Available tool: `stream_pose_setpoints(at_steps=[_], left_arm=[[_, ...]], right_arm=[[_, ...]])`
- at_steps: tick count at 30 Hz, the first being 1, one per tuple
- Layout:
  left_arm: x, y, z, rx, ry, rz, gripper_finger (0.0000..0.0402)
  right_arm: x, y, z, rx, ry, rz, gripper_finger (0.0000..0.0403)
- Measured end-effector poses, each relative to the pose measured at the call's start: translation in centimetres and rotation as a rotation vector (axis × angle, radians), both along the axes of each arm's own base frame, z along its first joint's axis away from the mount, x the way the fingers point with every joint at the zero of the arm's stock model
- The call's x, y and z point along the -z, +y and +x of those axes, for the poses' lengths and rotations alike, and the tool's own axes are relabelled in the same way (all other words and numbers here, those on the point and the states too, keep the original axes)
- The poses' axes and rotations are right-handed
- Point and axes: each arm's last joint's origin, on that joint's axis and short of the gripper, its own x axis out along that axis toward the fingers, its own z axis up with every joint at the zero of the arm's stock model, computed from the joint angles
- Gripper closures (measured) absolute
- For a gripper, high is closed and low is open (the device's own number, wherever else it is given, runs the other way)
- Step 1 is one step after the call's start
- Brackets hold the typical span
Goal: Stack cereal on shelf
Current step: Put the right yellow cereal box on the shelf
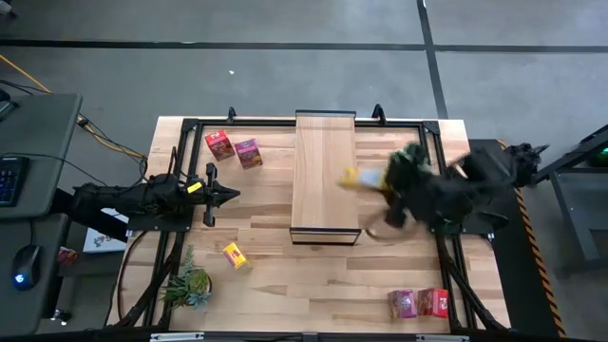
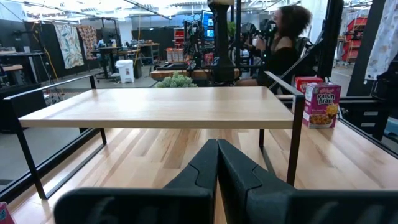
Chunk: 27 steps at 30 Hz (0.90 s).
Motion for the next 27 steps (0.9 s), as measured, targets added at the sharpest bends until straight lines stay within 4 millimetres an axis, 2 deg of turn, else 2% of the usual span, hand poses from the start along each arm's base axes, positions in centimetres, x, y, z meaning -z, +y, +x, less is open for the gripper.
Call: stream_pose_setpoints(at_steps=[4,9,12,15,18,27], left_arm=[[0.0,0.0,0.0,0.000,0.000,0.000,0.0401],[0.0,0.0,0.0,0.000,0.000,0.000,0.0401],[0.0,0.0,0.0,-0.001,0.000,0.000,0.0402],[0.0,0.0,0.0,-0.001,-0.001,0.000,0.0402],[0.0,0.0,0.0,-0.003,-0.001,0.000,0.0402],[0.0,0.0,0.0,-0.007,-0.001,0.000,0.0401]], right_arm=[[-0.4,-3.3,3.9,0.116,0.002,-0.016,0.0270],[1.4,-10.1,7.9,0.386,0.125,0.074,0.0270],[2.4,-14.0,9.0,0.462,0.128,0.176,0.0270],[4.1,-17.4,9.2,0.554,0.202,0.322,0.0270],[5.0,-20.3,9.5,0.583,0.193,0.457,0.0270],[5.5,-24.5,7.9,0.694,0.181,0.546,0.0270]])
